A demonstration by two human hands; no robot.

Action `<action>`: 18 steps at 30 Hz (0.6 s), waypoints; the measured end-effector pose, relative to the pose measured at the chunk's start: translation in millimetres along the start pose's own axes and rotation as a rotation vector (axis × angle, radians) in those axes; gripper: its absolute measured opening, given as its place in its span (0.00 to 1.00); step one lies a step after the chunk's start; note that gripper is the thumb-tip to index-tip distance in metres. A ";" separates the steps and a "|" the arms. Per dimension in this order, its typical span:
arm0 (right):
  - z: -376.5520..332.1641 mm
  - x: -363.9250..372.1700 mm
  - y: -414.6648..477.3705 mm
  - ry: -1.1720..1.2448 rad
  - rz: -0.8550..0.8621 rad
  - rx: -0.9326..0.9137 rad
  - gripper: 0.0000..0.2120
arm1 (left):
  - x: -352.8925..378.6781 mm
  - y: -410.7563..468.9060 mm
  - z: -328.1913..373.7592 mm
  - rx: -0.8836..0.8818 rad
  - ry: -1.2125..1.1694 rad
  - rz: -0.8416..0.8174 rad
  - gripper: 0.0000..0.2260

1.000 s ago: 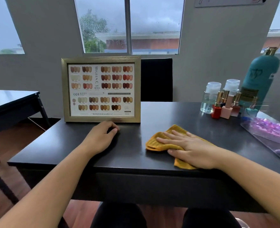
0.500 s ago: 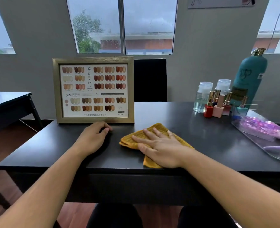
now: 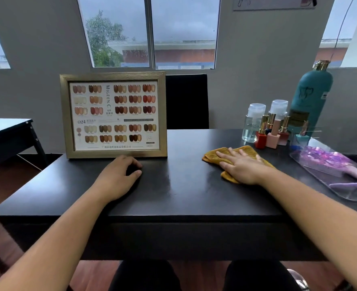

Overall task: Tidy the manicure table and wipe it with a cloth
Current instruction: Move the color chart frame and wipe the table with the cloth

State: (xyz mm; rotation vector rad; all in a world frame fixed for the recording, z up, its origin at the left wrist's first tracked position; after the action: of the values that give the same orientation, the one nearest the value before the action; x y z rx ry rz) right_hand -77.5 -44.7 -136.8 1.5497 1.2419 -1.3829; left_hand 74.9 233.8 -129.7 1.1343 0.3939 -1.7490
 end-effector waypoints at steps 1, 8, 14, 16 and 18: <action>-14.4 1.9 5.9 0.005 -0.003 -0.007 0.24 | 0.1 0.1 -0.1 -0.002 0.002 0.000 0.08; -115.8 30.9 -37.8 0.031 -0.037 -0.520 0.23 | -1.1 1.1 -4.1 -0.019 -0.066 -0.005 0.07; -42.6 17.0 -67.2 0.068 -0.049 -0.480 0.19 | -0.5 1.9 -4.9 -0.011 -0.071 -0.005 0.06; -10.6 9.1 -50.3 0.058 -0.018 -0.335 0.20 | 0.0 2.0 -5.0 -0.012 -0.071 -0.005 0.06; 11.4 2.4 -24.1 0.052 0.019 -0.183 0.22 | 0.1 2.1 -5.0 -0.014 -0.072 -0.003 0.06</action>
State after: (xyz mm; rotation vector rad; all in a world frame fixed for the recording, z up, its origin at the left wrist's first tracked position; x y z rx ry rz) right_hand -104.0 -47.8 -139.0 1.4748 1.3428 -1.1880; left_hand 79.3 236.2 -131.9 1.0580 0.3639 -1.7816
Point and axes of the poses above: each hand's wrist, its own y-axis towards the middle knuckle, its own x-axis out of the palm, z = x × y, the point moved 5 cm from there along y, towards the middle knuckle, and after that the axes turned 11 degrees about -x, right-handed, at the moved point
